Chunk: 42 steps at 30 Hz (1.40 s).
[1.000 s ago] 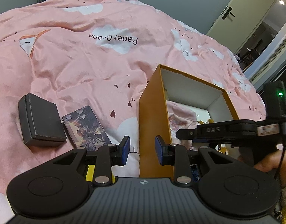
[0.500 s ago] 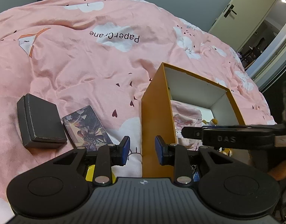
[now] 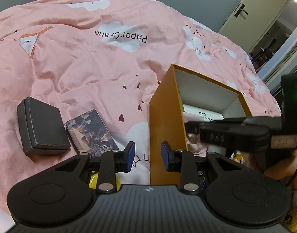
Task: Organize objects
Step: 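Withdraw both grippers from the box toward the black case and card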
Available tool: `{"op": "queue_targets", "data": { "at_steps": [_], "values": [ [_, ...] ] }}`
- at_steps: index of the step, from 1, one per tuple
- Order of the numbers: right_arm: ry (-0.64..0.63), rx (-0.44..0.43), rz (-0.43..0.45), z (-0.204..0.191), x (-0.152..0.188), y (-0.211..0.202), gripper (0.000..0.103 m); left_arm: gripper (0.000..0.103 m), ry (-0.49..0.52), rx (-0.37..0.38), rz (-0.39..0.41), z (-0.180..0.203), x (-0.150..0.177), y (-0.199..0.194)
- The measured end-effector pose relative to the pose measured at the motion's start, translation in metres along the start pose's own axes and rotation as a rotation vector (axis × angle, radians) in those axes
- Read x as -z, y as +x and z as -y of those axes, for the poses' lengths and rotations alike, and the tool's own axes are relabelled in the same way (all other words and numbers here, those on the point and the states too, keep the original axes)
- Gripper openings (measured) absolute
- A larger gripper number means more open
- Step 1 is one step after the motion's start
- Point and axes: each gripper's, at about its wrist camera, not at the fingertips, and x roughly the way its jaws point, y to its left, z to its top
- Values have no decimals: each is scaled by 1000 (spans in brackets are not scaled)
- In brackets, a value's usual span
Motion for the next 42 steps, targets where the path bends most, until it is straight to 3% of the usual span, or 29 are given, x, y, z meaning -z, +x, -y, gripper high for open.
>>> {"op": "queue_targets", "data": {
  "at_steps": [4,7,11,13,18,22,25,30,34,36,42],
  "values": [
    [-8,6,-14,-1,4,15,7,34,1,6,-14,0,0,5],
    [48,3,-31,9,4,26,0,34,9,11,-22,2,0,7],
    [78,-20,-12,13,9,20,1,34,14,11,-17,1,0,6],
    [99,-24,8,13,12,7,10,34,18,16,-14,1,0,6],
    [161,-40,77,9,27,-30,13,34,60,14,2,4,-2,-5],
    [173,-41,167,-2,36,-60,43,34,99,6,34,12,0,-20],
    [148,-51,236,-15,39,-77,51,34,127,-20,79,19,6,-31],
    [115,-50,317,-34,43,-90,53,36,168,-84,175,24,14,-52],
    [81,6,370,-49,50,-95,66,40,149,-113,228,19,20,-66],
    [49,10,393,-56,53,-96,68,41,153,-132,245,16,22,-70],
    [18,1,337,-69,49,-93,68,43,124,-155,241,1,23,-74]
  ]
}}
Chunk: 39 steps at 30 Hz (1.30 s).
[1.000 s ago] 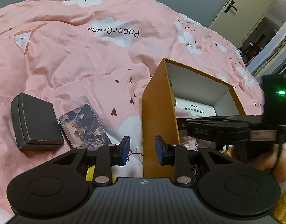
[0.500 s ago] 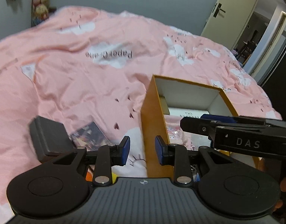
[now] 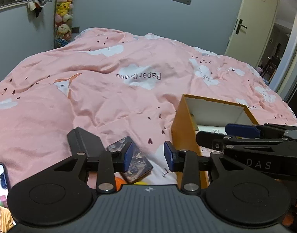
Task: Organize objects
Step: 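Withdraw both grippers from the box toward the black case and card, then grasp the black case with the left gripper while the right grasps the anime card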
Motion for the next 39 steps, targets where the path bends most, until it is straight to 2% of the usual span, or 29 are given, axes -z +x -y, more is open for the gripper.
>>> {"op": "queue_targets", "data": {
  "at_steps": [8,11,15,19,22,24,26,30,35,39],
  "values": [
    [-14,-15,-72,-16,-3,12,67,44,-58,23,-53,-27,-2,7],
    [-16,-25,-97,-22,-4,20,67,49,-83,16,-70,-39,-1,10],
    [-28,-40,-146,-29,-4,35,58,50,-140,-11,-107,-55,-1,16],
    [-37,-57,-194,-35,-3,51,53,50,-222,-18,-145,-73,-1,23],
    [-60,-69,-222,-39,-3,63,53,52,-233,-38,-132,-82,-5,22],
    [-76,-75,-241,-43,-4,72,53,65,-232,-67,-122,-88,-10,23],
    [-90,-84,-260,-47,-6,81,53,69,-247,-89,-142,-96,-14,29],
    [-117,-113,-310,-53,-8,101,54,70,-292,-72,-211,-110,-14,48],
    [-162,-135,-401,-59,-7,130,57,71,-283,-89,-238,-113,-11,63],
    [-211,-134,-451,-66,-5,149,63,71,-288,-96,-257,-117,-10,77]
  ]
}}
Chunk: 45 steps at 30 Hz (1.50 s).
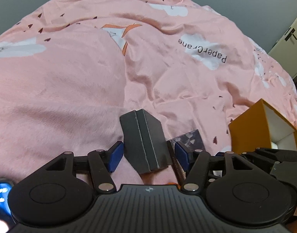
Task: Organize objects
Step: 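Grasp the black case with the left gripper while the right grasps the anime card, then carry the black case with the left gripper while the right carries the card over the box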
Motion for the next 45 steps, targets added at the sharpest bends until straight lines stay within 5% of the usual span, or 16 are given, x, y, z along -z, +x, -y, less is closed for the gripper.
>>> {"op": "queue_targets", "data": {
  "at_steps": [4,8,14,19,27,35,45],
  "values": [
    [-11,6,-54,0,-9,18,69,67,-15,-5,-1,-3,1,10],
    [-29,31,-103,0,-17,33,72,49,-32,2,6,-5,1,10],
    [-12,35,-151,3,-22,46,72,41,-29,26,48,-2,2,2],
    [-11,35,-170,2,-20,50,61,39,35,25,94,13,9,-11],
    [14,24,-80,3,-14,15,60,38,61,58,170,24,11,-44],
    [109,-10,114,14,3,-72,60,38,49,172,276,39,12,-97],
    [357,82,305,57,93,-175,60,38,237,357,228,110,48,-113]
  ]
}}
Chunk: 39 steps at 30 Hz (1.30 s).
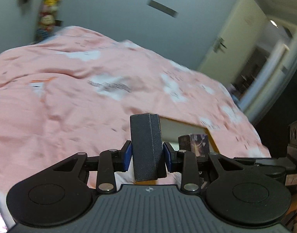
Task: Organize objects
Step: 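Carry the black case with the left gripper while the right carries the card over the box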
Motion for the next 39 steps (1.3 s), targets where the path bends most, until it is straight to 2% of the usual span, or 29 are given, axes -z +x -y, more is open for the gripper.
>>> {"op": "queue_targets", "data": {
  "at_steps": [7,13,19,30,39],
  "values": [
    [187,111,-11,60,51,-28,60,38,58,113,-112,40,23,21],
    [276,128,9,87,72,-29,60,38,9,182,-238,50,34,44],
    [244,149,30,87,78,-23,60,38,15,144,-340,59,46,66],
    [236,152,21,90,87,-19,60,38,14,76,-461,63,65,95],
    [221,175,19,89,86,-18,60,39,-5,83,-481,58,68,101]
  ]
}}
